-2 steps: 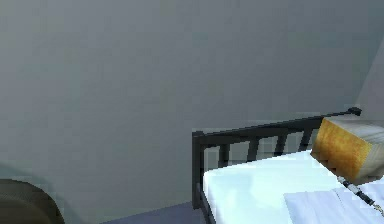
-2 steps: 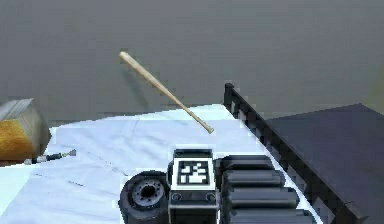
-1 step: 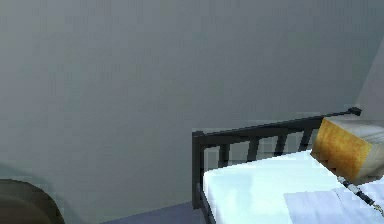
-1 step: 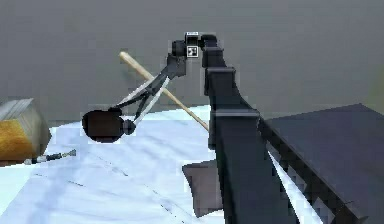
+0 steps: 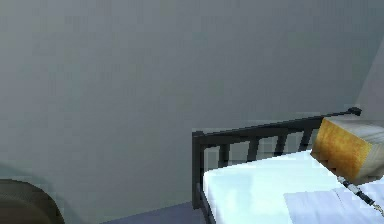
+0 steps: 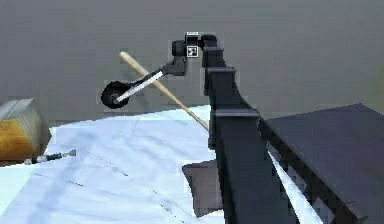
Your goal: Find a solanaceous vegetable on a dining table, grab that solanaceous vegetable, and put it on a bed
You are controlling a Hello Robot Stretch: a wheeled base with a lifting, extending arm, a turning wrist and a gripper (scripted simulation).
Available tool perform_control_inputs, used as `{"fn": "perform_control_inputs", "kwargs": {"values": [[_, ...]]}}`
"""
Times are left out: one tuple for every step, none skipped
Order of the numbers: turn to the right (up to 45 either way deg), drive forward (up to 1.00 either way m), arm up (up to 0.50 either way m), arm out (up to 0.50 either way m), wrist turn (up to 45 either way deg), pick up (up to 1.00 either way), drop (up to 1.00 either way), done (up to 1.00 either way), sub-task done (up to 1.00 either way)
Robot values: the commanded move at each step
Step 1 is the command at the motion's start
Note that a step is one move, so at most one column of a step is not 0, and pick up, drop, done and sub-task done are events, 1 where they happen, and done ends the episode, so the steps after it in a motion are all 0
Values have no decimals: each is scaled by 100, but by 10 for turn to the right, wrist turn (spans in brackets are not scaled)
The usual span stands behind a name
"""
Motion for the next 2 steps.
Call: {"fn": "perform_control_inputs", "kwargs": {"values": [[0,0,0,0,150,0,0,0,0],[0,0,-40,0,0,0,0,0,0]]}}
